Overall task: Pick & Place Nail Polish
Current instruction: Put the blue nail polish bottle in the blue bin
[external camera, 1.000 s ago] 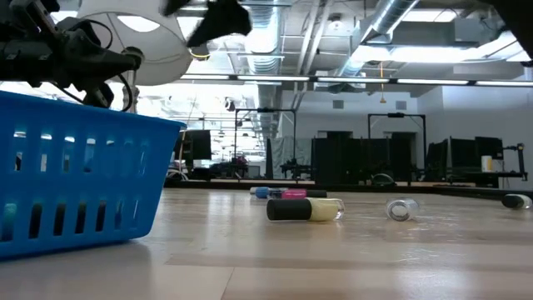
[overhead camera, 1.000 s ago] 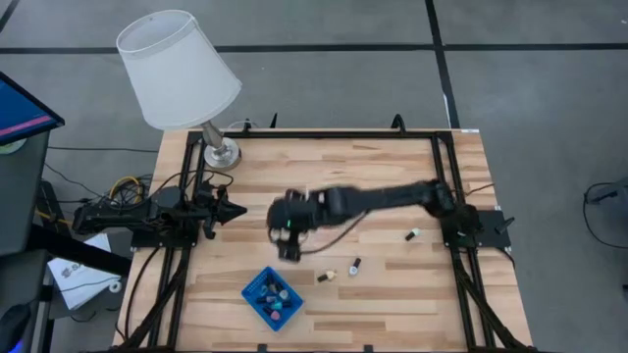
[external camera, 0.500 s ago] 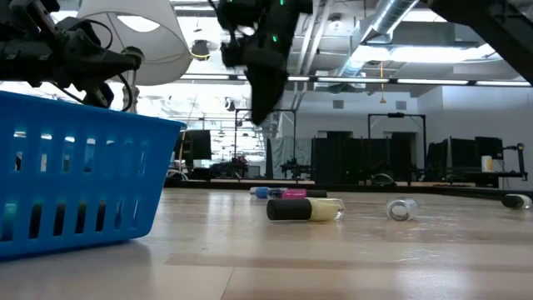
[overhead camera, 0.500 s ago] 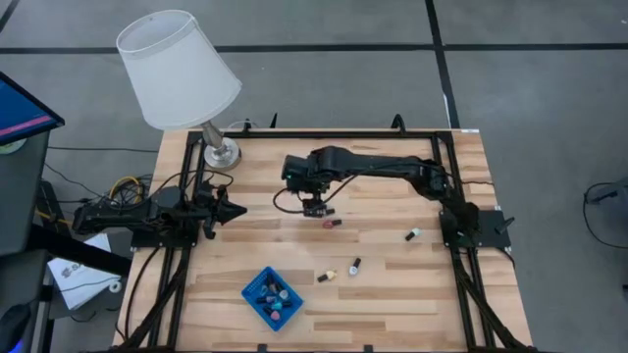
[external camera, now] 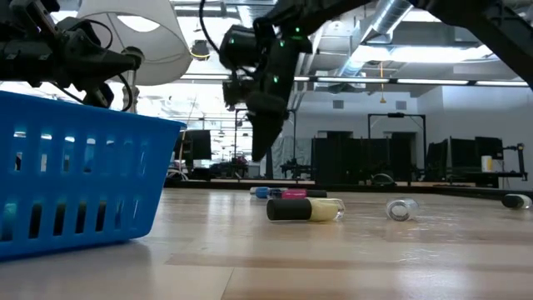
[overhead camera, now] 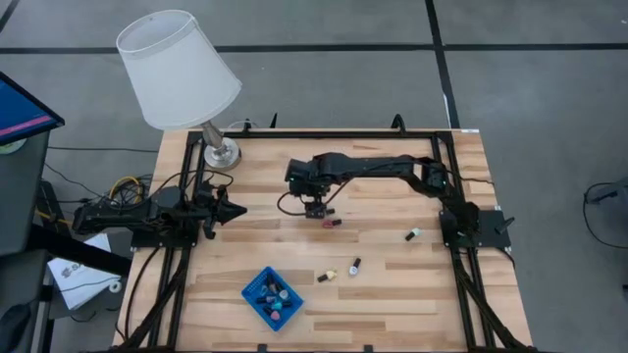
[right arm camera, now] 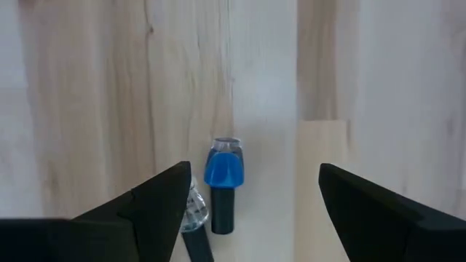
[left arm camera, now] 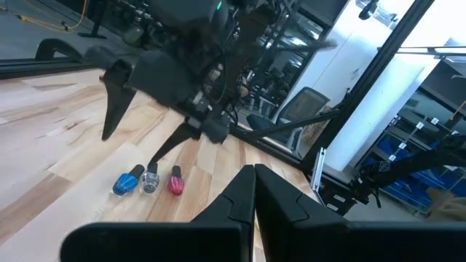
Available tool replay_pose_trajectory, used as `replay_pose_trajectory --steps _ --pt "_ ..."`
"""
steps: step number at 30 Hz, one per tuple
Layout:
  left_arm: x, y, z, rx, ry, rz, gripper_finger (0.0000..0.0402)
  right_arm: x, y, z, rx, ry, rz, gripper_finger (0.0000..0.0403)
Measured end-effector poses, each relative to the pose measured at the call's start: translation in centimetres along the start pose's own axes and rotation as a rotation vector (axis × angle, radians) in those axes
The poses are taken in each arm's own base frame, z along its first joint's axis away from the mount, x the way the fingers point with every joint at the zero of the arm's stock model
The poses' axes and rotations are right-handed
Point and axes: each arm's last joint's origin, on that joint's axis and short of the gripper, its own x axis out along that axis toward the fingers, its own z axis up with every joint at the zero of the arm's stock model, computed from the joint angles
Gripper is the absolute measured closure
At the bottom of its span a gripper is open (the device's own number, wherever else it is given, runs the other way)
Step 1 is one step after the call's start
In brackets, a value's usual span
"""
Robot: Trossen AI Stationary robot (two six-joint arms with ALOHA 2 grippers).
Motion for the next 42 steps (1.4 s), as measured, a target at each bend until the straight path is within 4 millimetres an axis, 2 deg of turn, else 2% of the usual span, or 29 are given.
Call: replay_pose_trajectory --steps 18,23,28,39,42 --pt "0.0 0.0 0.0 0.000 0.000 0.000 0.0401 5.3 0.8 -2.1 0.004 0.006 0.042 0.0109" --pt "0.0 0.0 0.0 0.000 0.000 0.000 0.0401 5.8 0.8 -2.3 0.011 0.016 0.061 0.0122" --pt "0.0 0.0 0.0 0.000 0.000 0.000 0.0401 5.8 0.8 -2.2 0.010 0.013 0.064 0.0158" --pt "0.0 0.0 0.0 0.000 0.000 0.000 0.0401 5.8 1.0 -2.3 0.007 0.024 0.072 0.0294" --pt "0.0 0.0 0.0 0.000 0.000 0.000 0.0401 5.8 1.0 -2.4 0.026 0.031 0.070 0.0305"
